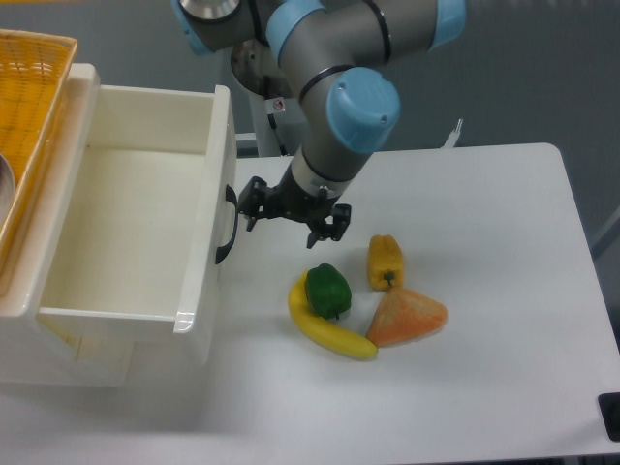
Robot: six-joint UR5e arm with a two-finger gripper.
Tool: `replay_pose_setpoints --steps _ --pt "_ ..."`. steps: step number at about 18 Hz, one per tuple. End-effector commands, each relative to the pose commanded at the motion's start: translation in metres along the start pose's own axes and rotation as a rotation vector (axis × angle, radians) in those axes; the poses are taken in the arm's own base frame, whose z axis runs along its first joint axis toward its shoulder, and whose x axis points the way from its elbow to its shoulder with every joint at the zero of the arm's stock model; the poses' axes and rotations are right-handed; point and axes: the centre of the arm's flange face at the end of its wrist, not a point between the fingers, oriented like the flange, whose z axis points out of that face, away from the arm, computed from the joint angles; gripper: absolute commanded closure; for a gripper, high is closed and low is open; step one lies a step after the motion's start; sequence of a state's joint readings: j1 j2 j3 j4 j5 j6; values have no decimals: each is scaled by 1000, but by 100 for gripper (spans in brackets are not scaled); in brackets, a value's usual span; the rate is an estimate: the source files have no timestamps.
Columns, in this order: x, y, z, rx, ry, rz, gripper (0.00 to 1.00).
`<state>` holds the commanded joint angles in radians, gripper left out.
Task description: Slide the top white drawer open
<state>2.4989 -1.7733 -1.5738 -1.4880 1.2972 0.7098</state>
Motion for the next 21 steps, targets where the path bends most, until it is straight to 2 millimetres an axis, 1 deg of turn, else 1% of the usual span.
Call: replay_pose_setpoints --steps 2,4,6,12,15,17,21 --pt "-7 7 0 -74 -70 103 0" --pt "-7 8 4 -87 -71 125 0" --pt "-8 8 2 -82 -75 126 0" --pt "-19 0 -14 -29 -144 159 0" --pt "-25 -2 -6 -88 -172 279 0" --pt "-28 -3 -9 -89 -175 335 0" --pt "-30 -4 -12 -75 -191 340 0"
